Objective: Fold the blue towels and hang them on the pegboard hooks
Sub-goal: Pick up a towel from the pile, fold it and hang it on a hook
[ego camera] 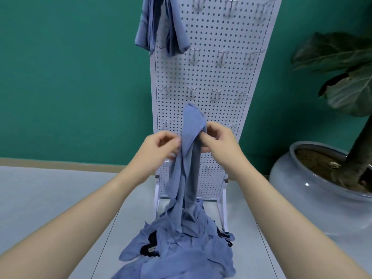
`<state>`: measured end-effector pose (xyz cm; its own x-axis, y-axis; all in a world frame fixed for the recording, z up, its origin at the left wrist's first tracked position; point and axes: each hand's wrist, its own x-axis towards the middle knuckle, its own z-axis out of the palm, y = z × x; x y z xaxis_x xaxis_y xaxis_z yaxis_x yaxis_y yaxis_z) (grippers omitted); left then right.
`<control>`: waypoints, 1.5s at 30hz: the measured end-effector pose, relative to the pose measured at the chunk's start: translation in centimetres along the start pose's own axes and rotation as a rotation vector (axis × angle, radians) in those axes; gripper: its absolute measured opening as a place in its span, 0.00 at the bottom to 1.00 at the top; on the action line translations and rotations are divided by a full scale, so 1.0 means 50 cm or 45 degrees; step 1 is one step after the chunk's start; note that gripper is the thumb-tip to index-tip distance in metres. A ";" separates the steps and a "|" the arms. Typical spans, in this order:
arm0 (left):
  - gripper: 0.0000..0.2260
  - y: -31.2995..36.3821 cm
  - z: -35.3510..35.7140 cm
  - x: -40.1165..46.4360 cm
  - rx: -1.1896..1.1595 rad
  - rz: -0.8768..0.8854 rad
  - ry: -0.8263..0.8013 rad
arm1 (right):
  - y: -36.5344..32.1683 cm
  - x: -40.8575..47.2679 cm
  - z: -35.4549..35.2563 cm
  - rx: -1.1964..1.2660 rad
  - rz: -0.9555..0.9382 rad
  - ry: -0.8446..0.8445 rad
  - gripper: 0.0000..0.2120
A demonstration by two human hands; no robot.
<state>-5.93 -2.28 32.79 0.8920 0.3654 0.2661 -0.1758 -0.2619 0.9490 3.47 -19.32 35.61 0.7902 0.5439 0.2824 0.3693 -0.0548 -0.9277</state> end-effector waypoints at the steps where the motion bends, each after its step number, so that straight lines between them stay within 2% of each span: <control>1: 0.09 -0.022 -0.001 -0.014 0.041 -0.064 -0.017 | -0.003 0.003 -0.002 0.066 0.011 0.018 0.06; 4: 0.29 -0.083 -0.001 -0.048 0.099 -0.334 -0.180 | -0.012 0.010 -0.011 0.171 0.037 0.066 0.05; 5: 0.34 -0.099 -0.001 -0.057 0.113 -0.419 -0.288 | -0.013 0.010 -0.013 0.193 0.038 0.079 0.05; 6: 0.35 -0.112 0.001 -0.064 0.140 -0.484 -0.391 | -0.013 0.009 -0.015 0.218 0.042 0.093 0.05; 8: 0.26 -0.132 0.006 -0.072 0.149 -0.521 -0.465 | -0.008 0.006 -0.021 0.279 0.047 0.114 0.05; 11: 0.08 -0.143 0.022 -0.073 -0.074 -0.461 -0.289 | 0.015 -0.005 -0.031 0.335 0.083 0.117 0.04; 20: 0.09 -0.140 0.036 -0.053 -0.364 -0.350 0.032 | 0.147 -0.053 -0.040 0.556 0.393 0.174 0.05; 23: 0.10 -0.136 0.045 -0.050 -0.457 -0.376 0.068 | 0.176 -0.056 -0.015 0.534 0.484 0.062 0.15; 26: 0.09 -0.138 0.053 -0.040 -0.485 -0.417 0.102 | 0.196 -0.065 0.016 0.399 0.600 -0.146 0.39; 28: 0.09 -0.143 0.055 -0.032 -0.498 -0.444 0.098 | 0.195 -0.076 0.036 0.224 0.582 -0.261 0.44; 31: 0.11 -0.147 0.052 -0.026 -0.501 -0.452 -0.026 | 0.193 -0.087 0.059 0.192 0.493 -0.297 0.34; 36: 0.19 -0.154 0.043 -0.034 -0.392 -0.346 -0.309 | 0.208 -0.079 0.070 0.320 0.511 -0.010 0.16; 39: 0.20 -0.161 0.040 -0.044 -0.278 -0.339 -0.312 | 0.209 -0.073 0.057 0.408 0.514 0.036 0.16; 42: 0.16 -0.162 0.051 -0.060 -0.220 -0.419 -0.205 | 0.196 -0.070 0.043 0.534 0.497 0.047 0.16; 45: 0.10 -0.157 0.070 -0.081 -0.190 -0.451 -0.268 | 0.185 -0.072 0.038 0.605 0.446 0.014 0.16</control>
<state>-6.70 -4.85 23.66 0.9708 0.2154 -0.1059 0.1119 -0.0156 0.9936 3.13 -20.21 25.57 0.8317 0.5520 -0.0603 -0.1720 0.1528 -0.9732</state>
